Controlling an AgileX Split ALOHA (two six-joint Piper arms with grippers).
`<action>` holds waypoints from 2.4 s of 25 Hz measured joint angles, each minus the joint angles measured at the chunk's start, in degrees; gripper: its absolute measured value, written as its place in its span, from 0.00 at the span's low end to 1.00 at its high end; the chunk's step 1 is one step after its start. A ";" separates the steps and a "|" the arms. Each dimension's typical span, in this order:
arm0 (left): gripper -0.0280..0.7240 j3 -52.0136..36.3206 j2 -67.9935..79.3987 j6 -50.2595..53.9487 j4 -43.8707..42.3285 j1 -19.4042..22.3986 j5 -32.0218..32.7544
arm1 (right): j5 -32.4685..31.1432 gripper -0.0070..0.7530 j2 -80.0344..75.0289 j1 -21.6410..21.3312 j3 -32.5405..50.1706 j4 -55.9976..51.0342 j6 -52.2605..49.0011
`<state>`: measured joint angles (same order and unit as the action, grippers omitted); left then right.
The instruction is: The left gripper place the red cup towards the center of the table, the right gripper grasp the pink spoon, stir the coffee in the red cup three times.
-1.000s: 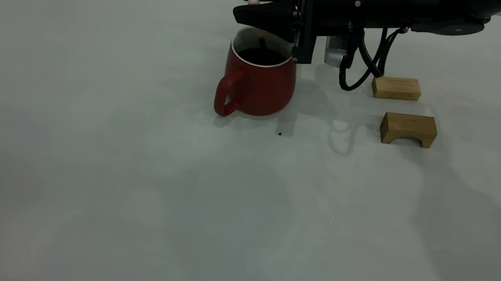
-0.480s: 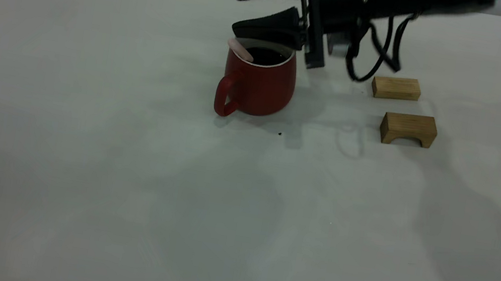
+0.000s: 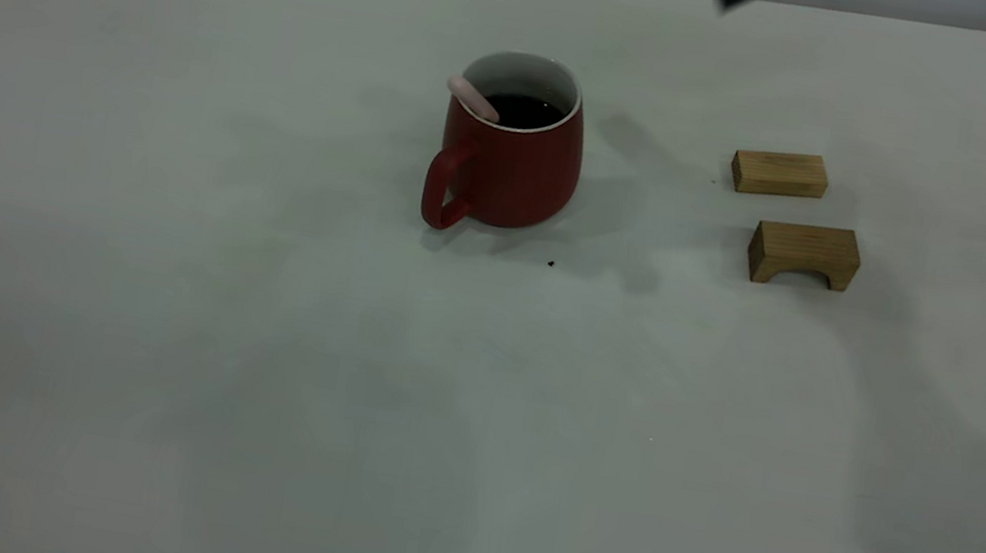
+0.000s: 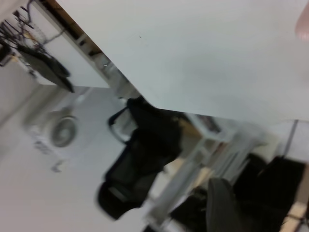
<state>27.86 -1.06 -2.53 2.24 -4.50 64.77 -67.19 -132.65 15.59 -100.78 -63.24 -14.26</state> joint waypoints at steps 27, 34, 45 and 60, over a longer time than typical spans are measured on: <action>0.82 0.00 0.00 0.05 0.00 0.00 0.00 | -3.73 0.36 71.64 1.01 27.72 63.24 17.07; 0.82 0.00 0.00 0.05 0.00 0.00 0.00 | -3.73 0.32 92.70 -0.97 39.91 63.24 16.73; 0.82 0.00 0.00 0.05 0.00 0.00 0.00 | -1.78 0.32 123.26 -14.76 63.02 63.24 16.50; 0.82 0.00 0.00 0.00 0.00 0.00 0.00 | 2.12 0.32 131.49 -14.83 73.89 61.55 16.45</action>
<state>27.86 -1.06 -2.54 2.24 -4.50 64.77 -65.06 -1.17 0.76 -26.90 -1.69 2.19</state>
